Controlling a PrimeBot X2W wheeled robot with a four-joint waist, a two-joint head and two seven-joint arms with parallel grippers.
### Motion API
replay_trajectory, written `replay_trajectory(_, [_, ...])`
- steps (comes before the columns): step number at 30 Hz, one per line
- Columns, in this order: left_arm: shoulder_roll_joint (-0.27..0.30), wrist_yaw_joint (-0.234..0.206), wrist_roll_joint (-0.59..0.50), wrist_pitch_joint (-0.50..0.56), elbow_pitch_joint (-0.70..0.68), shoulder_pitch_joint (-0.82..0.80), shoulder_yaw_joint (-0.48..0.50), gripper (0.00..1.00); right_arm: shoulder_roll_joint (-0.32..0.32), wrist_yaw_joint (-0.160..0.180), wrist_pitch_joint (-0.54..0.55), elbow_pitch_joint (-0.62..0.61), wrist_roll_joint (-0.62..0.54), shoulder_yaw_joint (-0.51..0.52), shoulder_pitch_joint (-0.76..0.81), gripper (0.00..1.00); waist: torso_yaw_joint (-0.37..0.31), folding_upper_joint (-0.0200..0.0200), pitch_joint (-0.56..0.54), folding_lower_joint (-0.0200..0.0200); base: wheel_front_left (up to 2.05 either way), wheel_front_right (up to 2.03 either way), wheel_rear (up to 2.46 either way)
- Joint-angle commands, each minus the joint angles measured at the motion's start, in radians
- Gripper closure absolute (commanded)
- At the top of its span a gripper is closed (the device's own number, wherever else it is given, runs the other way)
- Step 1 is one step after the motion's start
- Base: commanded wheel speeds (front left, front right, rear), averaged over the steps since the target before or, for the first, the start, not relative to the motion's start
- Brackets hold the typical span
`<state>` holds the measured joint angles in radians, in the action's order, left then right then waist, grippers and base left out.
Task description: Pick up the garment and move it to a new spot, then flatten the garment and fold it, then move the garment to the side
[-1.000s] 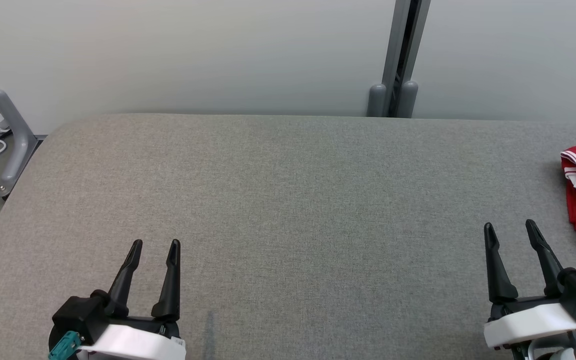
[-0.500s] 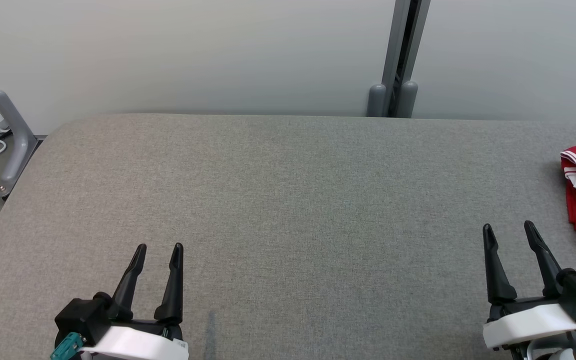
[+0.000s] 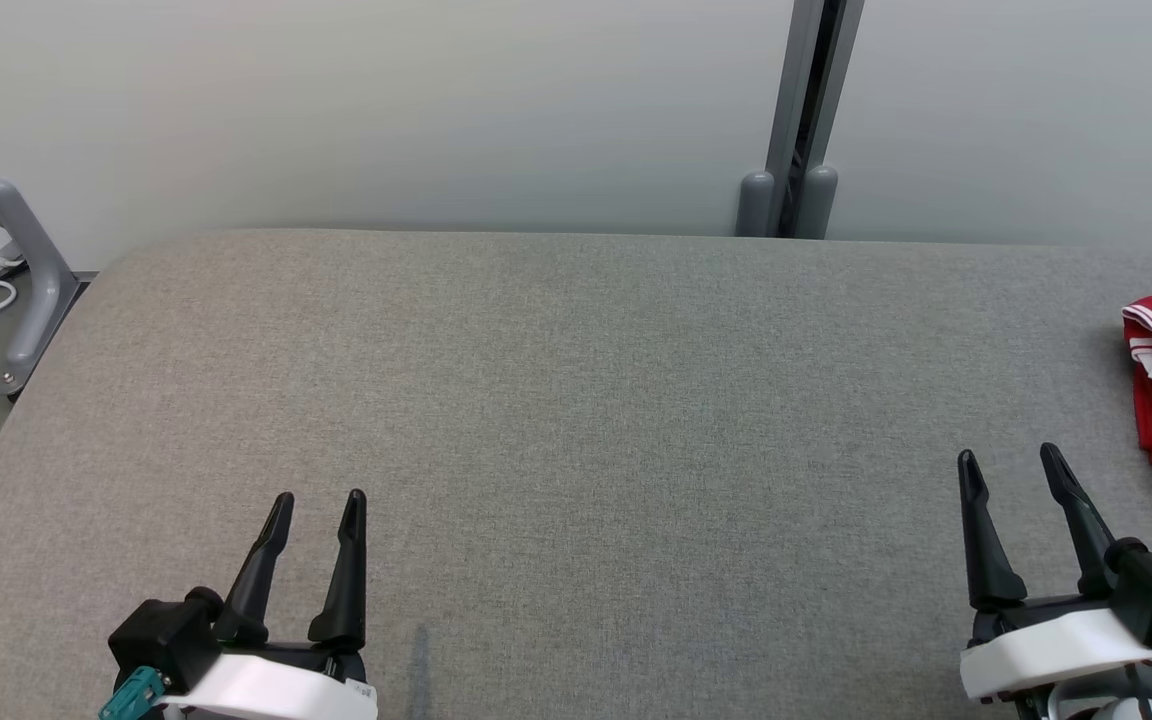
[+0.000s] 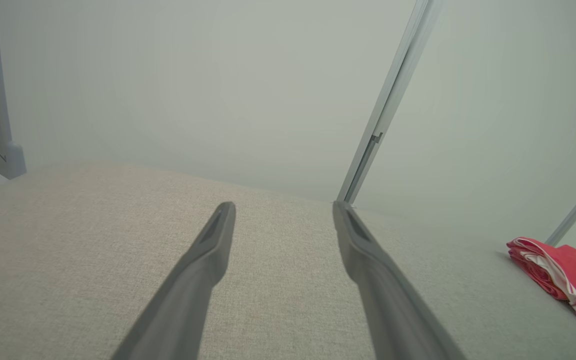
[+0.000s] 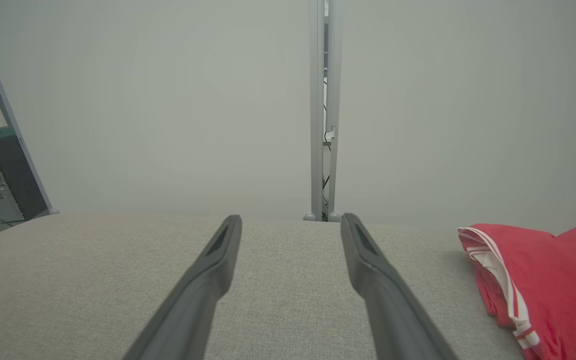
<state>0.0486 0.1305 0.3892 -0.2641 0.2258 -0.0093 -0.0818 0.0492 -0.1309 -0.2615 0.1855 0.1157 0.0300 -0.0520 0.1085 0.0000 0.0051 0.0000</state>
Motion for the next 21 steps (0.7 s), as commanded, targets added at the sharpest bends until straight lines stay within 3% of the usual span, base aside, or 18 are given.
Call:
replay_trajectory(1, [0.005,0.0,0.008,0.001,0.001,-0.007,0.002,0.0,0.002,0.0,-0.003,0.003,0.001,0.0,0.001,0.0,0.0,0.0,0.0,0.0,0.0,0.0,0.0])
replay_trajectory(2, [0.005,0.0,0.014,0.001,0.003,-0.007,0.001,0.0,0.002,0.0,-0.003,0.002,0.001,-0.001,0.001,0.0,0.0,0.0,0.0,0.0,0.0,0.0,0.0])
replay_trajectory(3, [0.0,0.0,0.01,0.0,0.003,0.0,-0.001,1.0,0.0,0.0,0.0,0.001,0.0,-0.004,0.0,1.0,0.0,0.0,0.0,0.0,0.0,0.0,0.0])
replay_trajectory(8, [-0.007,0.0,0.022,0.004,0.039,0.028,-0.003,1.0,-0.011,0.0,0.011,0.042,0.013,-0.002,0.021,1.0,-0.001,0.0,0.0,0.0001,0.0,0.0,0.0])
replay_trajectory(21, [0.004,-0.002,0.243,0.057,0.046,-0.008,0.014,1.0,-0.008,0.0,0.078,0.052,0.271,0.021,-0.002,1.0,-0.012,0.0,-0.001,0.0001,0.0,0.0,0.0])
